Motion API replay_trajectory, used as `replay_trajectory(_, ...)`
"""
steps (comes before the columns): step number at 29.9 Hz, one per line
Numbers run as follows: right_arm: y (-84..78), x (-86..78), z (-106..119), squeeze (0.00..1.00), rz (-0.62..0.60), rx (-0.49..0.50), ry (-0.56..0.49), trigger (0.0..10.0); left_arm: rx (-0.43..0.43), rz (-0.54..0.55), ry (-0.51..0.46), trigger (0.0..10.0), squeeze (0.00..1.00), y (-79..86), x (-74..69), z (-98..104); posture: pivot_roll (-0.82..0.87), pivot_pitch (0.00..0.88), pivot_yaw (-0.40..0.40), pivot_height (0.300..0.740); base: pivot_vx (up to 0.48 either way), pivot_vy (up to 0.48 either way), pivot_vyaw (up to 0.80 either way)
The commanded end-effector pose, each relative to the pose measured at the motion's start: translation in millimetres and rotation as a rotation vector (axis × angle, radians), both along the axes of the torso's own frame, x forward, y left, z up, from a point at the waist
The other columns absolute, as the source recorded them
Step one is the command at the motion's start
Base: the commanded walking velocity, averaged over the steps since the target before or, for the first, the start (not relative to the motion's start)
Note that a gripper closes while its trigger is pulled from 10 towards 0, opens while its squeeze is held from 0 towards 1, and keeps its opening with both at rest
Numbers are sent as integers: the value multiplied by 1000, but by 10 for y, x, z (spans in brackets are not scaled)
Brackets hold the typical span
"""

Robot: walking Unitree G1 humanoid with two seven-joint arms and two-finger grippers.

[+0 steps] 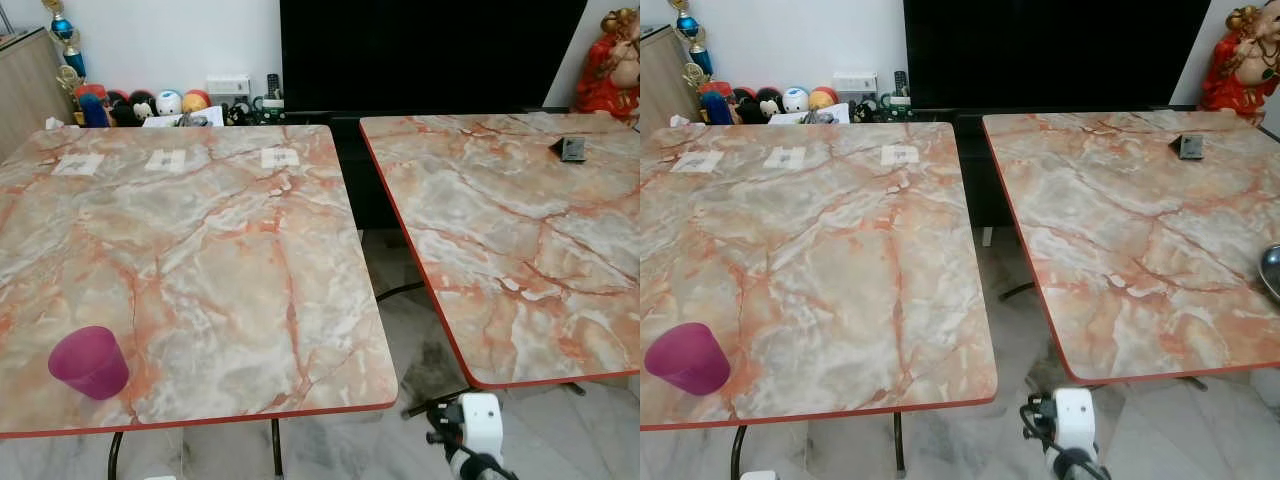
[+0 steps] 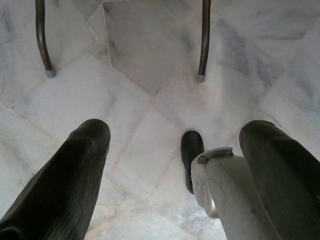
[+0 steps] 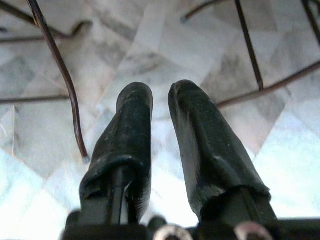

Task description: Setting the table

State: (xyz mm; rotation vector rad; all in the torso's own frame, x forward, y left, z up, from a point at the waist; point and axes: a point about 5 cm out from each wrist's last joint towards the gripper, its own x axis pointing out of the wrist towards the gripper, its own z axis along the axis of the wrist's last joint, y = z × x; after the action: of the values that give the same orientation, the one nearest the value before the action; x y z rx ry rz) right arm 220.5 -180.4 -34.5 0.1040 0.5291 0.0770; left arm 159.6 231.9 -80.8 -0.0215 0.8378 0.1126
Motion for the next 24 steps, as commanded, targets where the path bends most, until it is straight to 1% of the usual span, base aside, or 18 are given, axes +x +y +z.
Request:
replay_trajectory(1, -30, -38, -88, 0, -24, -7, 51, 10000, 0, -5, 21, 10000, 0, -9, -55, -27, -12, 50, -19, 740, 0, 0, 0)
replay_trajectory(4, -27, -100, -177, 0, -35, 0, 103, 10000, -1, -6, 21, 10000, 0, -13, -56, -29, -8, 49, -19, 740, 0, 0, 0)
replay_trajectory(6, -35, -150, -239, 0, -48, -15, 142, 10000, -1, -5, 21, 10000, 0, -13, -58, -29, -9, 44, -16, 740, 0, 0, 0)
replay_trajectory(7, -47, -231, -321, 0, -70, -23, 203, 10000, 0, -6, 22, 10000, 0, -14, -60, -31, -7, 41, -14, 740, 0, 0, 0)
replay_trajectory(8, -51, -260, -349, 0, -77, -24, 225, 10000, 0, -6, 23, 10000, 0, -14, -61, -31, -7, 41, -14, 740, 0, 0, 0)
replay_trajectory(9, -61, -338, -409, 0, -91, -30, 275, 10000, 0, -7, 24, 10000, 0, -16, -63, -32, -1, 36, -12, 740, 0, 0, 0)
replay_trajectory(11, -55, -390, -446, 0, -97, -31, 305, 10000, -1, -6, 23, 10000, 0, -15, -63, -32, 1, 34, -10, 740, 0, 0, 0)
replay_trajectory(12, -12, -448, -488, 0, -60, -46, 337, 10000, 0, -7, 23, 10000, 0, -12, -63, -31, 0, 33, -8, 740, 0, 0, 0)
replay_trajectory(14, 19, -488, -514, 0, -19, -70, 354, 10000, 2, -10, 26, 10000, 0, -10, -65, -32, 5, 29, -7, 740, 0, 0, 0)
replay_trajectory(15, 19, -488, -514, 0, -19, -70, 354, 10000, 2, -10, 26, 10000, 0, -10, -65, -32, 5, 29, -7, 740, 0, 0, 0)
replay_trajectory(16, 20, -517, -530, 0, -45, -65, 362, 10000, 2, -9, 27, 10000, 0, -8, -68, -33, 12, 27, -5, 740, 0, 0, 0)
replay_trajectory(24, 8, -584, -568, 0, -100, -59, 389, 10000, 6, -13, 31, 10000, 0, 11, -81, -33, 19, 26, 6, 740, 0, 0, 748)
